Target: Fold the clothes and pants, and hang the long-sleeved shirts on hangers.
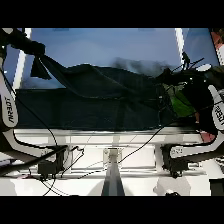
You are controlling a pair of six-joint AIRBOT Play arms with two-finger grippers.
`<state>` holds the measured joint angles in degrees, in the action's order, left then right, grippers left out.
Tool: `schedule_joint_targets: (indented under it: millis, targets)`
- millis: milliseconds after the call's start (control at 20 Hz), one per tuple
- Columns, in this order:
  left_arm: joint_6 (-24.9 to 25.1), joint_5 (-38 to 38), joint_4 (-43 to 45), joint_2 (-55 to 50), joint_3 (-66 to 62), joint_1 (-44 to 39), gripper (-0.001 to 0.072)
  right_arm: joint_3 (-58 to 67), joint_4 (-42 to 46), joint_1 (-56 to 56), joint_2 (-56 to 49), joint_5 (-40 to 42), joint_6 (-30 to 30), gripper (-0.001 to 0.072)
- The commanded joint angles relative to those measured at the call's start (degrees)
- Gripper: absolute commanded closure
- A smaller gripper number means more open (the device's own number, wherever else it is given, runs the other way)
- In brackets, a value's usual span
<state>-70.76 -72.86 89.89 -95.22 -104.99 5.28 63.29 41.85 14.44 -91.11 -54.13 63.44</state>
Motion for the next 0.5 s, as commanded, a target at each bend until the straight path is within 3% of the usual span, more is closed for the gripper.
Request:
schedule_joint_targets:
  millis: [0, 400, 450]
  targets:
    - [0.0, 2.2, 1.5, -0.1, 0.0, -0.1, 0.0679, 2.5, -1.2, -2.4, -0.2, 10.7, -0.1, 0.0689]
    - [0.0, 1.1, 0.9, -1.2, 0.1, -0.3, 0.0676, 12.7, 7.1, -2.3, -0.2, 17.8, 0.0, 0.069]
    - [0.0, 0.3, 1.0, -1.7, 0.1, -0.3, 0.0588, 12.7, 8.3, -2.3, -0.2, 18.2, 0.0, 0.0689]
